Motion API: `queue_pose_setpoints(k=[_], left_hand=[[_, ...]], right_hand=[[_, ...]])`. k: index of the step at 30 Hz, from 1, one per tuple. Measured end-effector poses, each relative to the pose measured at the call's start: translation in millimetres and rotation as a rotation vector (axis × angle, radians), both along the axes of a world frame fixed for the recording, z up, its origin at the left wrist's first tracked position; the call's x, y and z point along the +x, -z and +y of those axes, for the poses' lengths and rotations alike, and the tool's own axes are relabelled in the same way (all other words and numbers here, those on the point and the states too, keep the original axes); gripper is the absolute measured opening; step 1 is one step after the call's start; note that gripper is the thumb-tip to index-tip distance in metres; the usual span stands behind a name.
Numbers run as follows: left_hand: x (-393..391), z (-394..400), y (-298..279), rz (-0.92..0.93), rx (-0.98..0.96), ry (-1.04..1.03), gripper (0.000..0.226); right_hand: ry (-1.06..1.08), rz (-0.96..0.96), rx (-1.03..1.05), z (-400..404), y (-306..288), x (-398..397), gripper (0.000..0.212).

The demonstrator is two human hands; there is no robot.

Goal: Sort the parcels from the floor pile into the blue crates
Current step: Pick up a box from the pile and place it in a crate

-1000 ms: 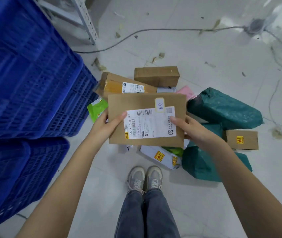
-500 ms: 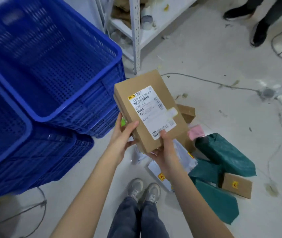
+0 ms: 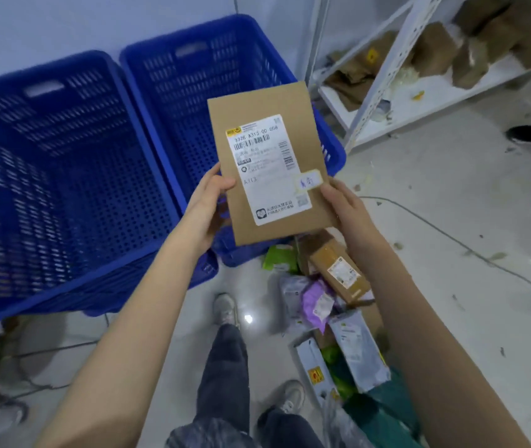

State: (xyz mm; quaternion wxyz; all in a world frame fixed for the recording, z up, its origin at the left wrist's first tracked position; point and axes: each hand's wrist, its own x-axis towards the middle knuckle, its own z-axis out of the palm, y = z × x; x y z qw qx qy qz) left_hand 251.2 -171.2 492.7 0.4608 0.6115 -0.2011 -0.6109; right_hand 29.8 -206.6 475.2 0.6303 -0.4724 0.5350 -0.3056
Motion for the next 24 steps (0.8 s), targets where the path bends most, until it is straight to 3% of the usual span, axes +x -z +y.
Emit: queue_pose_setpoints(k=[3, 8, 10, 16, 20, 22, 24], left_hand=[[47.3, -22.0, 3.0, 0.09, 0.035, -0.025, 0.024], [122.6, -62.8, 15.0, 0.09, 0.057, 0.008, 0.015], [140.7, -79.0, 24.3, 0.075, 0.089, 0.02, 0.021], [160.6, -106.5, 56.0, 0.133, 0.078, 0.065, 0.051], [169.0, -119.5, 76.1, 0.141, 0.114, 0.088, 0.047], [171.3, -126.3, 85.1, 0.082, 0.141, 0.121, 0.043], [171.4, -136.1, 97.3, -0.094, 0.168, 0.221, 0.042]], right_hand=[[-0.064, 0.048, 0.005, -36.1, -4.6, 56.1, 0.051], [-0.129, 0.129, 0.061, -81.7, 0.9, 128.8, 0.049], [-0.123, 0.166, 0.082, -95.0, 7.8, 144.1, 0.042], [-0.168, 0.233, 0.144, -129.4, 26.9, 166.3, 0.044], [-0.202, 0.292, 0.24, -153.7, 51.6, 177.8, 0.048], [-0.227, 0.331, 0.287, -163.2, 67.9, 180.6, 0.045], [-0.258, 0.369, 0.329, -174.2, 86.9, 181.5, 0.037]])
